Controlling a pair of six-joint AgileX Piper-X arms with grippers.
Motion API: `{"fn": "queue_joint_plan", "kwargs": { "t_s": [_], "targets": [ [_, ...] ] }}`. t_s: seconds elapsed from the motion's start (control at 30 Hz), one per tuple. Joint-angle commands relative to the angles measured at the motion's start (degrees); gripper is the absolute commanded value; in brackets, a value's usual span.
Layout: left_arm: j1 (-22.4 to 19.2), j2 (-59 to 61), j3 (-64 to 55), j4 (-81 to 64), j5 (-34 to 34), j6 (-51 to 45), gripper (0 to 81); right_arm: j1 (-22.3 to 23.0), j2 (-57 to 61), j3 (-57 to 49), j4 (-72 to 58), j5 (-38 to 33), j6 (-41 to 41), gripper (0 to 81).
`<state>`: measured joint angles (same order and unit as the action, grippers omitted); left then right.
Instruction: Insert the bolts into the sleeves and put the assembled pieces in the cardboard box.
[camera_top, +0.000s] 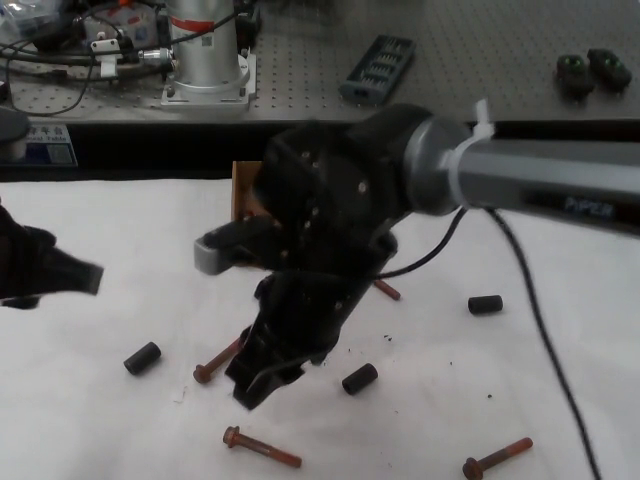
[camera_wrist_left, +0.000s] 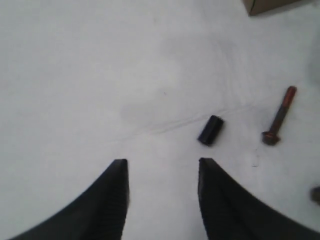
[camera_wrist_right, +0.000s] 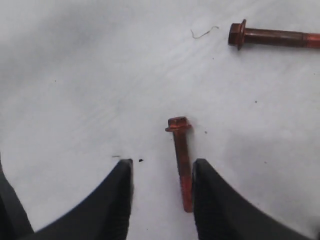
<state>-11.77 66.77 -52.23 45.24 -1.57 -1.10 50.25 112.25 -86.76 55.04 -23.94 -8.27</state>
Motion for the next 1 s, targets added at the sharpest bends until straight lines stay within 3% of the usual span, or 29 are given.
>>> {"fn": "queue_joint_plan", "kwargs": {
  "t_s": [0.0,0.07,0.27,0.5,0.63,0.77,0.97],
  "targets": [
    [0.0,0.3,-0.3,-0.4,9.6,-11.0,33.1,-3.2,-4.1,0.0,0.6,1.6,-1.5,28.2],
    [-0.4,1.5,-0.3,-1.2,14.5,-16.1,33.0,-5.9,-6.0,0.0,0.8,1.6,-1.5,28.2],
    [-3.7,5.7,-0.3,-5.6,19.2,-31.7,32.9,-15.0,-14.1,4.8,1.6,-0.7,-1.5,28.1],
    [-12.3,13.1,-0.3,-10.3,15.5,-51.0,32.9,-21.2,-32.2,20.8,-3.6,-1.1,0.1,24.0],
    [-15.8,17.8,-0.3,-10.3,15.5,-53.6,32.9,-23.0,-43.7,28.0,-9.4,2.8,6.1,24.1],
    [-16.5,21.0,-0.3,-8.4,15.5,-54.7,32.1,-24.1,-53.5,31.3,-9.9,10.4,7.6,24.1],
    [-16.8,22.2,-0.3,-3.2,15.9,-55.5,29.3,-24.9,-63.8,35.2,-9.9,10.7,9.2,24.1]
  ]
}}
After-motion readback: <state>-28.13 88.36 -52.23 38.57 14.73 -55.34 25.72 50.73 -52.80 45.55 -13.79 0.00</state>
